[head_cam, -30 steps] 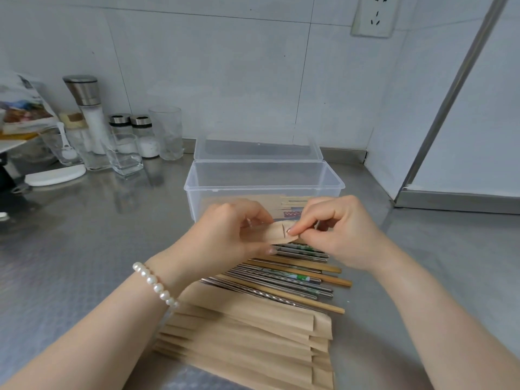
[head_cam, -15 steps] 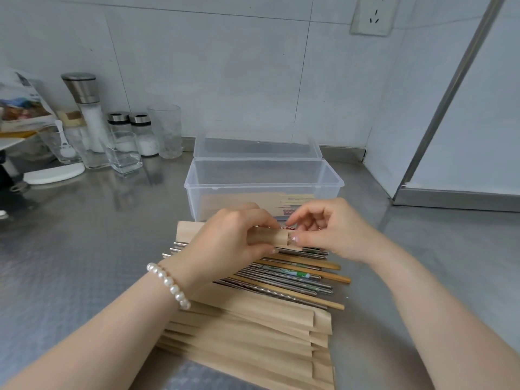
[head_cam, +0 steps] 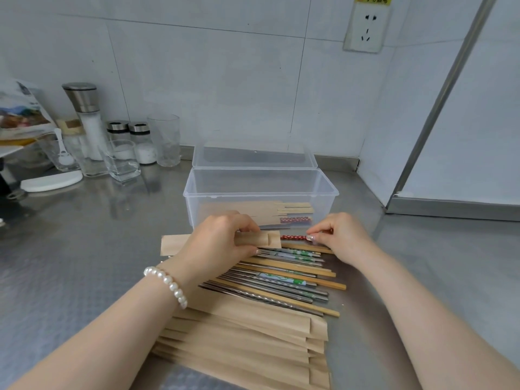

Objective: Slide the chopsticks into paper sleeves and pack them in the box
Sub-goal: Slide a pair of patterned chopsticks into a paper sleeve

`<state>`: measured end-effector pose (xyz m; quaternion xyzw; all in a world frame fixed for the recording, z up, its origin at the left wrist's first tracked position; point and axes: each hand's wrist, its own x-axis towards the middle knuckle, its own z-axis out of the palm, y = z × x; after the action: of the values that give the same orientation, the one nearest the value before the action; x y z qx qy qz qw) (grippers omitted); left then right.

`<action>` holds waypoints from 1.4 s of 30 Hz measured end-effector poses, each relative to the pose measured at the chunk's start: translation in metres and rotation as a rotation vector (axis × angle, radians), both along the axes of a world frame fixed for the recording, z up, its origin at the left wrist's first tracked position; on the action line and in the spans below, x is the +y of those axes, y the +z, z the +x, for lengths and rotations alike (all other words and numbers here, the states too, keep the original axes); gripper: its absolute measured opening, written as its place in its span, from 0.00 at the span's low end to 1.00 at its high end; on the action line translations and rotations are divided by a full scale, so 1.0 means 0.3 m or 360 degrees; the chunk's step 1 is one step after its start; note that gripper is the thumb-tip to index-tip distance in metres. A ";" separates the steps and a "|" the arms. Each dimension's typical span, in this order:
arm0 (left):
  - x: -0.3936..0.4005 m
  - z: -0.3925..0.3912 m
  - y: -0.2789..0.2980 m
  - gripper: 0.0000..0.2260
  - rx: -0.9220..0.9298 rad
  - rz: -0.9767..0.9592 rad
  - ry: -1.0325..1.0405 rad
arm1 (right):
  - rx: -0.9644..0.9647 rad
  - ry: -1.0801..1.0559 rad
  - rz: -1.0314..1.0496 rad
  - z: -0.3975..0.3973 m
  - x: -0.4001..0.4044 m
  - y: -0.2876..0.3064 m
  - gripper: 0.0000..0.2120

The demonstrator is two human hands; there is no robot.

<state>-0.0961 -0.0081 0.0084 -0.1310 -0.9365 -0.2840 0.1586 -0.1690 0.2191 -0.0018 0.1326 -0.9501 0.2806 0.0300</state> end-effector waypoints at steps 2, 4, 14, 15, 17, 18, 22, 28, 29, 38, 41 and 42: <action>-0.001 0.000 -0.001 0.12 -0.0007 0.0008 0.0000 | -0.0018 0.0004 0.0055 -0.003 -0.002 -0.005 0.07; -0.001 0.000 -0.002 0.12 -0.0015 0.0032 -0.0009 | -0.0002 -0.0003 0.0045 -0.006 -0.002 -0.004 0.06; -0.001 -0.001 -0.001 0.13 -0.0031 0.0046 -0.0029 | 0.0082 0.0123 -0.0242 -0.009 0.021 0.012 0.13; -0.003 -0.002 -0.001 0.13 -0.0032 0.0048 -0.0019 | 0.0083 0.0130 -0.0397 -0.004 0.028 0.026 0.14; -0.006 -0.005 -0.002 0.13 -0.0037 0.0049 -0.0005 | 0.0087 0.0110 -0.0772 0.004 0.043 0.055 0.13; -0.006 -0.005 -0.003 0.14 -0.0040 0.0044 -0.0006 | 0.0097 0.0081 -0.0990 0.005 0.050 0.069 0.12; -0.004 -0.005 -0.001 0.14 -0.0064 0.0013 -0.0010 | -0.0040 0.0058 -0.2143 -0.007 0.088 0.108 0.07; -0.003 -0.002 0.003 0.14 -0.0081 0.0003 0.0035 | 0.0015 -0.0353 -0.2605 -0.038 0.135 0.098 0.14; -0.002 -0.002 0.003 0.14 -0.0084 0.0002 0.0034 | 0.0037 -0.0419 -0.2608 -0.040 0.139 0.097 0.15; -0.008 -0.001 0.012 0.13 -0.0083 0.0083 0.0049 | 0.0191 -0.0536 -0.2554 -0.033 0.133 0.101 0.16; -0.007 -0.002 0.011 0.13 -0.0087 0.0092 0.0030 | 0.0230 -0.0542 -0.2551 -0.034 0.139 0.103 0.16; -0.007 -0.002 0.011 0.13 -0.0087 0.0094 0.0027 | 0.0217 -0.0523 -0.2542 -0.034 0.139 0.102 0.16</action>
<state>-0.0967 -0.0102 0.0116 -0.1104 -0.9328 -0.3136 0.1391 -0.1794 0.2608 0.0289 -0.0531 -0.4673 0.8562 0.2137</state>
